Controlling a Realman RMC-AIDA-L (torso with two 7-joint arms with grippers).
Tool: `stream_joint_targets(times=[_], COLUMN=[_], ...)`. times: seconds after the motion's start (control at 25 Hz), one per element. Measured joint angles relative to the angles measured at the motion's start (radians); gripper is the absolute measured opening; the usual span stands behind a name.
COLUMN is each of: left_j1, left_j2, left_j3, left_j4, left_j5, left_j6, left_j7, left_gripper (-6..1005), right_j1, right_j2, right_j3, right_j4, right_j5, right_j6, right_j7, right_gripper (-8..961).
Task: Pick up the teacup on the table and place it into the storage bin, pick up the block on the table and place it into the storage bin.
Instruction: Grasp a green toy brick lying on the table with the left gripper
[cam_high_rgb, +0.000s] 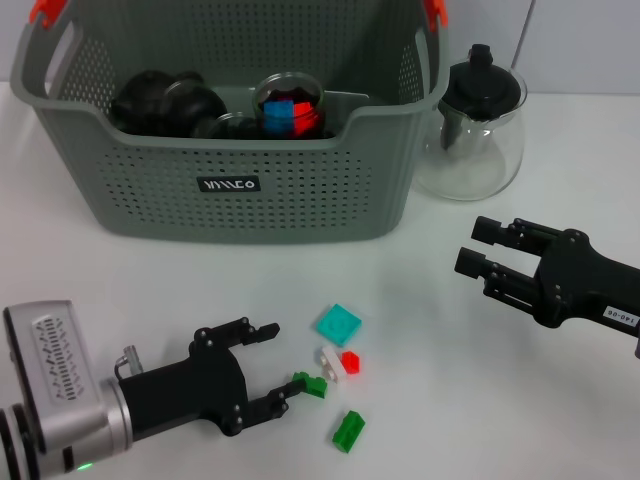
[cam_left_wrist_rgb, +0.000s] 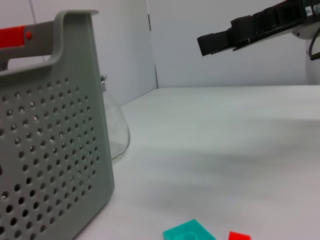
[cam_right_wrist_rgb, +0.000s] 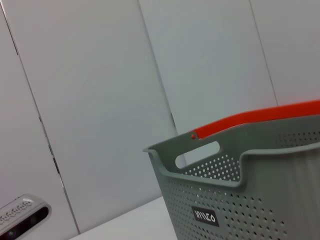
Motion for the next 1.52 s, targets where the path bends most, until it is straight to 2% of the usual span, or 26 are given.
stream_joint_targets(times=[0.4,0.76,1.08,1.52], left_j1=[-0.039,0.001,-0.017,-0.033], left_j2=[0.001,0.003,-0.003,-0.004], left_j3=[-0.016,-0.018,-0.019,-0.020], left_j4=[-0.027,-0.019,-0.126,-0.188], left_j5=[-0.009,-0.012,-0.033,-0.059], left_j6=[-0.075,0.033,-0.010,-0.058], left_j7=[0.015,0.015,0.044,0.079], left_gripper=[681,680,679,678], right_j1=[-0.001,0.001,0.007,-0.001], right_j2=[0.000,0.000,0.000,0.000], right_j3=[0.000,0.000,-0.002,-0.002], right_j4=[0.000,-0.002,0.000,0.000], right_j5=[0.000,0.000,0.000,0.000], right_j6=[0.000,0.000,0.009,0.013], right_j7=[0.000,0.000,0.000,0.000], right_gripper=[558,558,558,557])
